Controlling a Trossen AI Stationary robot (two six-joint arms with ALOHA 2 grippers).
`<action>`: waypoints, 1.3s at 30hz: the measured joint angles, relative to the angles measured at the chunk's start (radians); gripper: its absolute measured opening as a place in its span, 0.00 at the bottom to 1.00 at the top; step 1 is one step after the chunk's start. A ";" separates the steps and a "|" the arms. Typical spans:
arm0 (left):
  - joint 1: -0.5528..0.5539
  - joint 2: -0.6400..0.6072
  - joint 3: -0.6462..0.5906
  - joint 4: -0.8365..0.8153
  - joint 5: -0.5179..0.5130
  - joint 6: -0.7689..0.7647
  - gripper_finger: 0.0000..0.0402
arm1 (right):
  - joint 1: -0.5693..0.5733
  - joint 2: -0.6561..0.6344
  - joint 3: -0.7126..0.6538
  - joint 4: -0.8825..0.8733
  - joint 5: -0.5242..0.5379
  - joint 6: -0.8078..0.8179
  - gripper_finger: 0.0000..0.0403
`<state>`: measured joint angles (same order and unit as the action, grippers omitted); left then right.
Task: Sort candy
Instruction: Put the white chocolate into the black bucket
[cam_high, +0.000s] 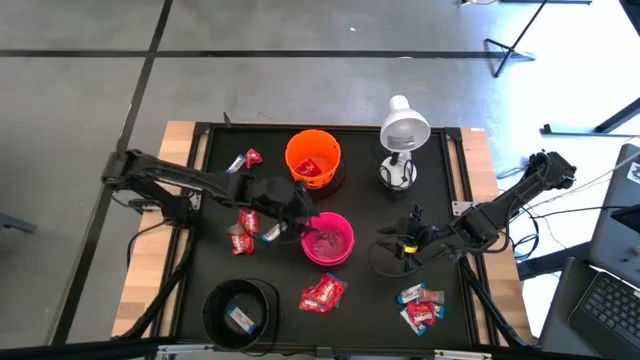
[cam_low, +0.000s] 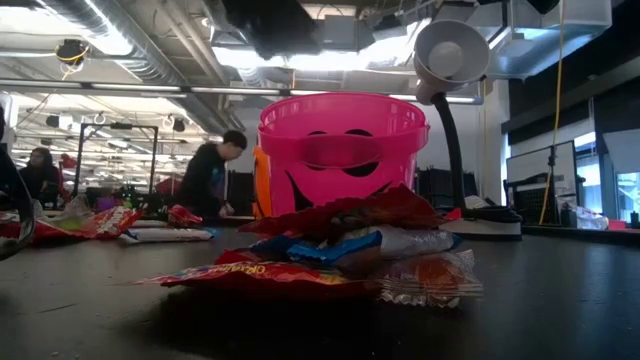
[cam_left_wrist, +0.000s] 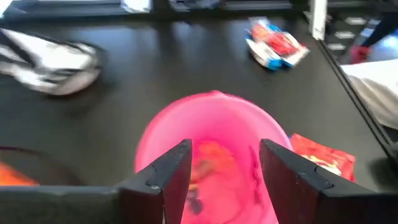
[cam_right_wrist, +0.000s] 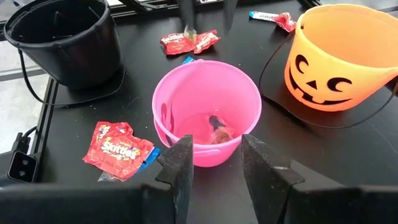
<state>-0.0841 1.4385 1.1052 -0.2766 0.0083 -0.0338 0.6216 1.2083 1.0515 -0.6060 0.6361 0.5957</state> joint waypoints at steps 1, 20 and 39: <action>0.000 -0.024 0.019 -0.042 -0.023 0.004 0.45 | 0.000 0.000 0.000 -0.001 -0.001 0.000 0.33; -0.002 -0.039 -0.155 -0.348 -0.133 -0.305 0.44 | 0.000 -0.001 0.000 -0.005 -0.008 0.000 0.33; 0.062 0.281 -0.188 -0.341 -0.117 -0.409 0.66 | 0.000 -0.001 0.000 -0.011 -0.008 -0.003 0.33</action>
<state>-0.0217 1.7194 0.9173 -0.6172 -0.1088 -0.4426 0.6216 1.2076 1.0515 -0.6170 0.6281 0.5927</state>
